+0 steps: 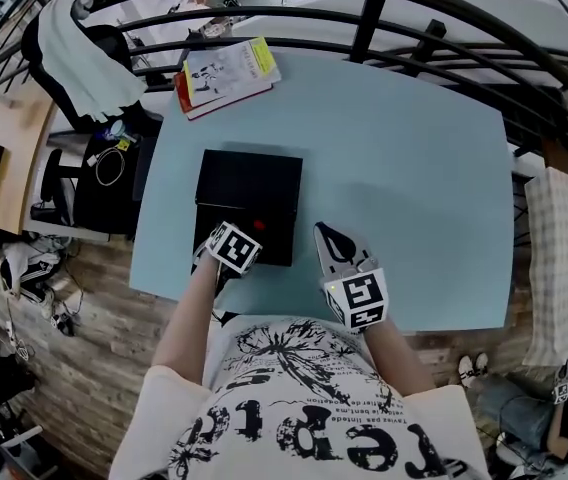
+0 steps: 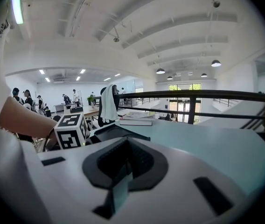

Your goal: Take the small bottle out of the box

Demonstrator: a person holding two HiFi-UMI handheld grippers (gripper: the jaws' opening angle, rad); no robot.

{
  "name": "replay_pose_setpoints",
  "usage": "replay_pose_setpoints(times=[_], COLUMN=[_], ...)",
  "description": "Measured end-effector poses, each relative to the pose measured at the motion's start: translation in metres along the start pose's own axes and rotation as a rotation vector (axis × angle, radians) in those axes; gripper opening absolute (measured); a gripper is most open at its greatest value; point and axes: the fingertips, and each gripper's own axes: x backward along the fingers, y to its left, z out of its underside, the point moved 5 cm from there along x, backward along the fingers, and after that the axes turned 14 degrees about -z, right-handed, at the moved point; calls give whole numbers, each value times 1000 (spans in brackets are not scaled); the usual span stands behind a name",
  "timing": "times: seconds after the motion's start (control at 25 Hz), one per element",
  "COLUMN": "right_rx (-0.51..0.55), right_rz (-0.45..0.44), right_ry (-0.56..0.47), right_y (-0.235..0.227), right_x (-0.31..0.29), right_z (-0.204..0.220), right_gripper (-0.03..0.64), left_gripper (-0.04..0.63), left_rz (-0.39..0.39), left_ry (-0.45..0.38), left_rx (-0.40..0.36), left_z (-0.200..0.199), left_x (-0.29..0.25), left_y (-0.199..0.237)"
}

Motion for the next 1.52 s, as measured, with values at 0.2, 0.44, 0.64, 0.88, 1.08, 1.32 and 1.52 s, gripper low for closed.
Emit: replay_pose_setpoints(times=[0.2,0.44,0.64,0.88,1.08,1.32,1.52], right_rx=[-4,-1,6,5,16,39,70], right_rz=[20,32,62,95,113,132,138], right_ry=[9,29,40,28,-4,-63,-126], right_y=[-7,1,13,32,53,77,89], right_x=[0,-4,-8,-17,-24,-33,-37], right_z=[1,1,-3,-18,-37,-62,-89], right_gripper=[8,8,8,8,8,8,8], left_gripper=[238,233,233,233,233,233,233], left_rz=[-16,16,34,44,39,1,-39], left_ry=[10,-14,-82,-234,-432,-695,-916], left_rx=[-6,-30,-17,5,46,112,175], left_z=[1,2,-3,-13,-23,-22,-18], left_x=[-5,-4,6,51,105,179,235], left_y=[0,4,9,23,46,80,108])
